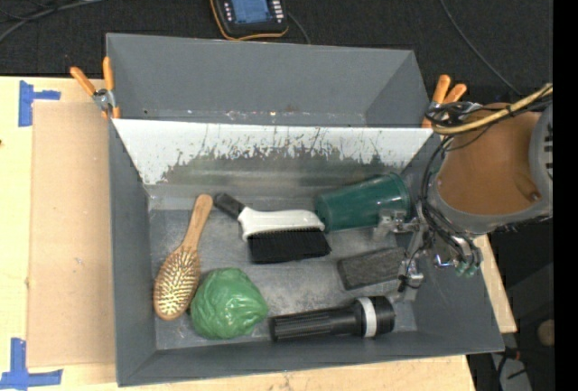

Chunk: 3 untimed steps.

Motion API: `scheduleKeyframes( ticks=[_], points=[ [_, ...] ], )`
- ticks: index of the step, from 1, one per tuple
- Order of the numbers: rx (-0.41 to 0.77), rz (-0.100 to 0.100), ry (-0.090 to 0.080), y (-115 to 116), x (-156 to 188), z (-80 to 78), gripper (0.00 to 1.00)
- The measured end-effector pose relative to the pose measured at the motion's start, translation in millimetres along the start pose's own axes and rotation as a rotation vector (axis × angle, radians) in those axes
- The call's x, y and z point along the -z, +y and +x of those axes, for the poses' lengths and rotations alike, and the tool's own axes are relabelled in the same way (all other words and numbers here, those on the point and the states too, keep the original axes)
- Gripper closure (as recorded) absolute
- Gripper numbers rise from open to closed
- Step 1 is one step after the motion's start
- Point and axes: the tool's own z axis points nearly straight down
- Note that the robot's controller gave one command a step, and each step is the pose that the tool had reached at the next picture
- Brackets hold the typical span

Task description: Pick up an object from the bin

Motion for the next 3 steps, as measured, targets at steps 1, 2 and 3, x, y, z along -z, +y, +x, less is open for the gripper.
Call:
scheduleKeyframes(
  ticks=[1, 2, 3],
  points=[
    [0.006, 0.001, -0.008, 1, 4, -2.0, 0.00],
    [0.087, 0.000, -0.003, -26, -81, -37.5, 0.00],
    [0.072, 0.001, -0.009, -17, -80, -33.9, 0.00]
  ],
)
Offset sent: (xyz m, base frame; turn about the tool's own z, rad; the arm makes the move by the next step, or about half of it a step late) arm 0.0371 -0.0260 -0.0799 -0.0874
